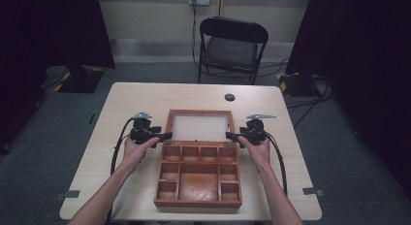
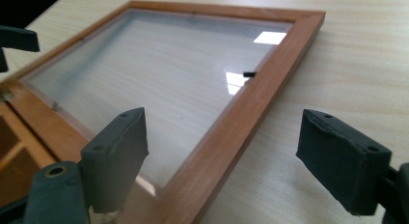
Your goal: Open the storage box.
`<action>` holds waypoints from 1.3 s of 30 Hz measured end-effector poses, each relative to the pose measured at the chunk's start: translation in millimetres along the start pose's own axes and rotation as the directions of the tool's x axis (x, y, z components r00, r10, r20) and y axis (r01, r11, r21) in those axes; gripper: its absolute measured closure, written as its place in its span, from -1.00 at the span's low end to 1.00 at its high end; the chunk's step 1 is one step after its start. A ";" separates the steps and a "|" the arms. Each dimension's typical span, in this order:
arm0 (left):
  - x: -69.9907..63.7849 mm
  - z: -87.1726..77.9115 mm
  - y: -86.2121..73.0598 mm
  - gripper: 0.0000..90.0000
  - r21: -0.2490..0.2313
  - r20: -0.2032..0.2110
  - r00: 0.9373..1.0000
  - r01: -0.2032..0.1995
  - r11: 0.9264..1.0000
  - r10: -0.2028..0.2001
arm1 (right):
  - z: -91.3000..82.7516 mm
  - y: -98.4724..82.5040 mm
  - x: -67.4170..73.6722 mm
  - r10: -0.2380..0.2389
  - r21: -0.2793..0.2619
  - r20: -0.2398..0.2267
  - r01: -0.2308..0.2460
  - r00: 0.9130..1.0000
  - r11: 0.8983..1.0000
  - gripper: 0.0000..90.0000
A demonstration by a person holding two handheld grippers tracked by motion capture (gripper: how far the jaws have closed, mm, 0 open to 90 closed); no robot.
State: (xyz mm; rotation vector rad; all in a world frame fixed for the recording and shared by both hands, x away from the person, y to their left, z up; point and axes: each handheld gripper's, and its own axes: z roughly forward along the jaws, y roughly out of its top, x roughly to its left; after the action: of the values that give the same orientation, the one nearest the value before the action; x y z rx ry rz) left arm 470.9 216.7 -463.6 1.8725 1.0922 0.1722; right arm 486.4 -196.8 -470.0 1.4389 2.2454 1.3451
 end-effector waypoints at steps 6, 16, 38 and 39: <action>-5.1 -13.4 -2.6 -0.42 0.009 -0.008 1.000 -0.024 1.000 0.024 | -18.0 2.6 7.9 -0.035 -0.009 -0.007 0.035 0.999 0.999 -0.66; -9.4 -33.4 -15.5 -0.37 0.021 -0.010 1.000 -0.019 1.000 0.019 | -56.9 -13.0 7.2 -0.038 -0.053 0.027 0.040 0.999 0.998 -0.63; -17.4 -71.5 -54.3 -0.55 0.080 -0.102 0.993 -0.046 0.996 0.054 | -120.1 -71.5 5.0 -0.026 -0.015 0.122 0.028 0.992 0.999 -0.66; -16.2 -73.3 -56.7 -0.56 0.092 -0.109 0.992 -0.053 0.994 0.063 | -121.9 -74.9 4.7 -0.024 -0.006 0.133 0.025 0.991 1.000 -0.66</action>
State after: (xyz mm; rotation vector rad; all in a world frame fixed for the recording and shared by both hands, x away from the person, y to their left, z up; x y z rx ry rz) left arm 388.4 261.8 -461.5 1.9956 1.1384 0.2685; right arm 368.5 -276.2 -453.1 1.4477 2.1643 1.2121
